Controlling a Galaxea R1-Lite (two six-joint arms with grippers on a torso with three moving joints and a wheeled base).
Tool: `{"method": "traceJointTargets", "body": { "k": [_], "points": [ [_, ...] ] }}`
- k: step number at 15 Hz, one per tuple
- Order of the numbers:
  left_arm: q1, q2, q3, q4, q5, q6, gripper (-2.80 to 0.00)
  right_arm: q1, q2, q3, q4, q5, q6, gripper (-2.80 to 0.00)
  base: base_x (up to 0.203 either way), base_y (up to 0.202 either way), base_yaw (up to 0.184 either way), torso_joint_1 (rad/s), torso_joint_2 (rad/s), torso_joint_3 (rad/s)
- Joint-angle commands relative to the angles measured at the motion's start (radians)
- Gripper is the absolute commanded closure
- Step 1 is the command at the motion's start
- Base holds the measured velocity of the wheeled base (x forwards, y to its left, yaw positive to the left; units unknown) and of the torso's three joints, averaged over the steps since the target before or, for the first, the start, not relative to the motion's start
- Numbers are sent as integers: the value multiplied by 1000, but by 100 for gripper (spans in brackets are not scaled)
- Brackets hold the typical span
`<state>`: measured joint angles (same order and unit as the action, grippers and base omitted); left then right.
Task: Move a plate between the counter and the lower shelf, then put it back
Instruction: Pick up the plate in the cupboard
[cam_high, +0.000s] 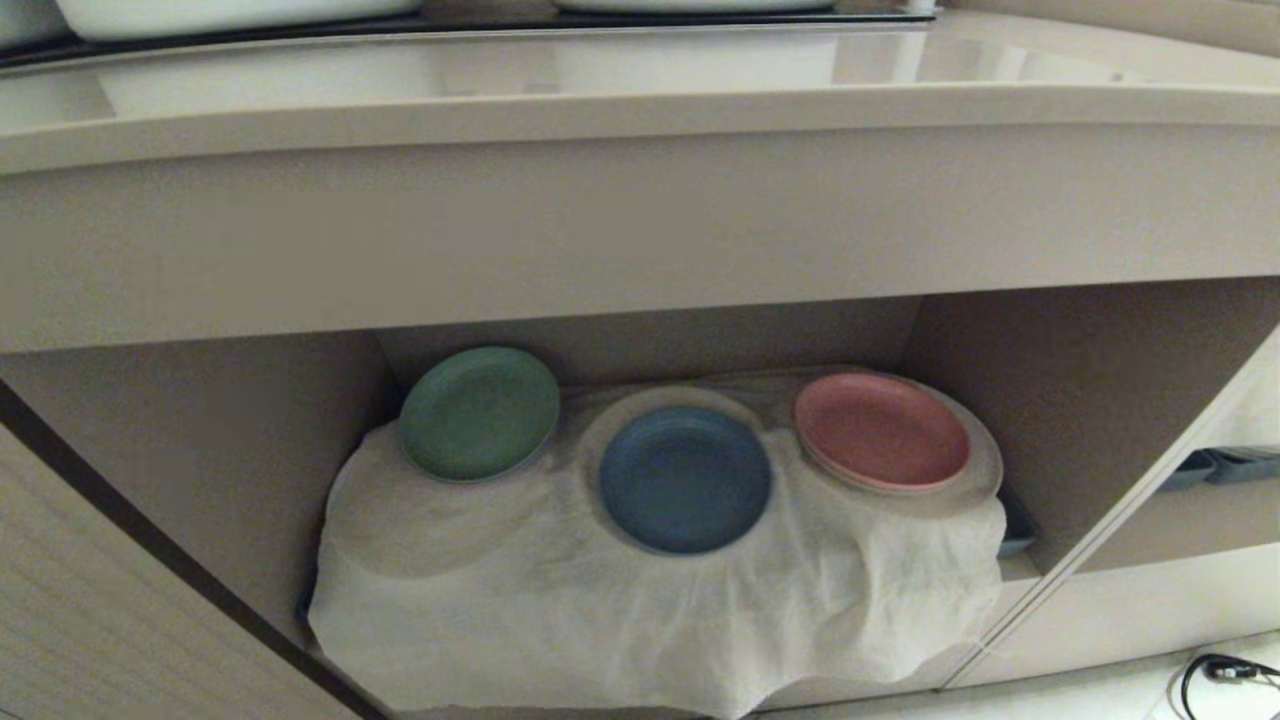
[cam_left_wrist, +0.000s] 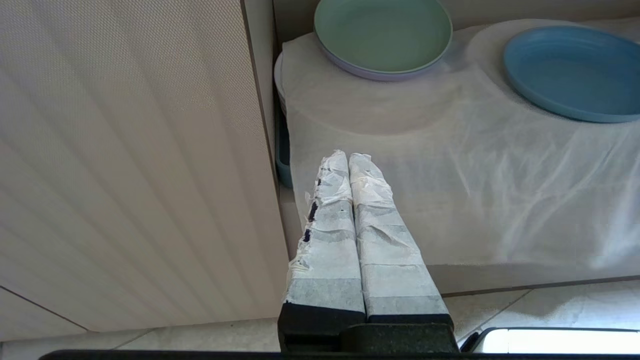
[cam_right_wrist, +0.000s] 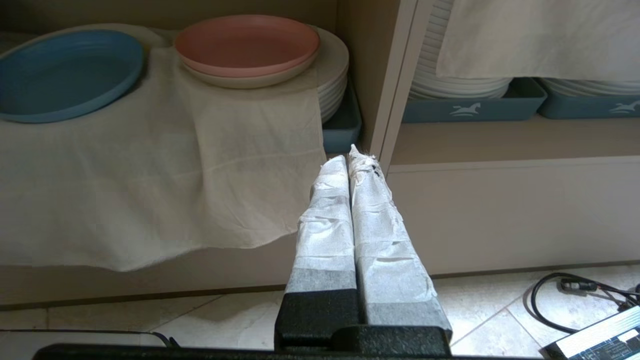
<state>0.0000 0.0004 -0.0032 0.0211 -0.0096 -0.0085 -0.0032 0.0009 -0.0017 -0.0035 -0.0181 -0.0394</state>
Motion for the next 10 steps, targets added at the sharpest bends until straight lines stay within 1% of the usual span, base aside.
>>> {"method": "traceJointTargets", "body": {
  "k": [1,5,10],
  "points": [
    [0,0,0,0,0,-1,0,0,-1,0,0,1,-1,0,0,0,0,0,0,0],
    [0,0,0,0,0,-1,0,0,-1,0,0,0,15,0,0,0,0,0,0,0],
    [0,0,0,0,2,-1,0,0,-1,0,-1,4,15,0,0,0,0,0,0,0]
  ]
}}
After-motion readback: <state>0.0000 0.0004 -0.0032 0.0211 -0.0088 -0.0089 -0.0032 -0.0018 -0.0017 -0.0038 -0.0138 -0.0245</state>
